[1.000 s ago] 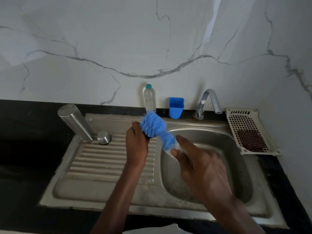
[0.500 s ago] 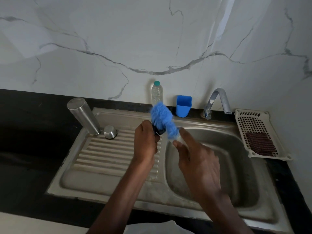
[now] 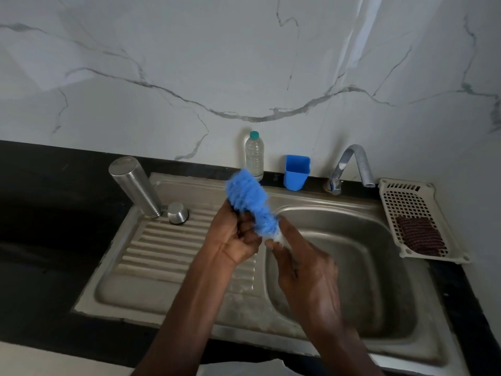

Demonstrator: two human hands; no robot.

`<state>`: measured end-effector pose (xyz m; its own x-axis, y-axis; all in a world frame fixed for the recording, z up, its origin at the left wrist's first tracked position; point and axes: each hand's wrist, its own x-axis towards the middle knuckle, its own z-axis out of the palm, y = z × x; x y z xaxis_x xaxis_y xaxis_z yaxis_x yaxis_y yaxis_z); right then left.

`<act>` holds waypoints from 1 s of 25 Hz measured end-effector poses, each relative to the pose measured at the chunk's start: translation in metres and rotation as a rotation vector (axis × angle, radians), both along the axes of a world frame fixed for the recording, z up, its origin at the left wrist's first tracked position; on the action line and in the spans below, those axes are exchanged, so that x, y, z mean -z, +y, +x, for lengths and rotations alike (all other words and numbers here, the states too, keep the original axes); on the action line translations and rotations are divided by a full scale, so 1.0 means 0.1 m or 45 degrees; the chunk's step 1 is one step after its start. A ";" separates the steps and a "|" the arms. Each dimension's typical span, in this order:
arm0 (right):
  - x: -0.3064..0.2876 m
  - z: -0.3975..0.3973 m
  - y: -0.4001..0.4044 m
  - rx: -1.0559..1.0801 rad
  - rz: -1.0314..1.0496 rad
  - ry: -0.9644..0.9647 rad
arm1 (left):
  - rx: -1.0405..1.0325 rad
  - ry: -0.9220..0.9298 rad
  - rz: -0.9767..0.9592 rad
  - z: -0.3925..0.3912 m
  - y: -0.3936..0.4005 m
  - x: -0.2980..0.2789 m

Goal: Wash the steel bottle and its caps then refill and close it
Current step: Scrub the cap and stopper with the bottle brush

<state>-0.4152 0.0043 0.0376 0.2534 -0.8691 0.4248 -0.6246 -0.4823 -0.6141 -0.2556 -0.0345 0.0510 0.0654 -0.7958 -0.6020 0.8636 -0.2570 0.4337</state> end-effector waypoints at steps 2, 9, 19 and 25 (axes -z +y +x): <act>-0.05 -0.01 0.04 0.014 0.362 -0.252 | 0.086 0.100 -0.085 0.05 0.01 0.04; -0.42 -0.10 -0.19 -0.055 1.475 -0.893 | 0.219 -0.281 -0.215 0.07 -0.01 0.16; -0.40 -0.27 -0.27 -0.254 1.791 -1.003 | 0.064 -0.797 -0.189 0.05 -0.03 0.19; -0.65 -0.39 -0.45 -0.055 1.242 -0.341 | 0.208 -1.246 -0.194 0.15 0.00 0.22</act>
<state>-0.4544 -0.0411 0.1028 0.2932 -0.8598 -0.4181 -0.4024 0.2858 -0.8697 -0.2407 -0.0341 0.0287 0.3602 -0.9034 -0.2327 0.0688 -0.2230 0.9724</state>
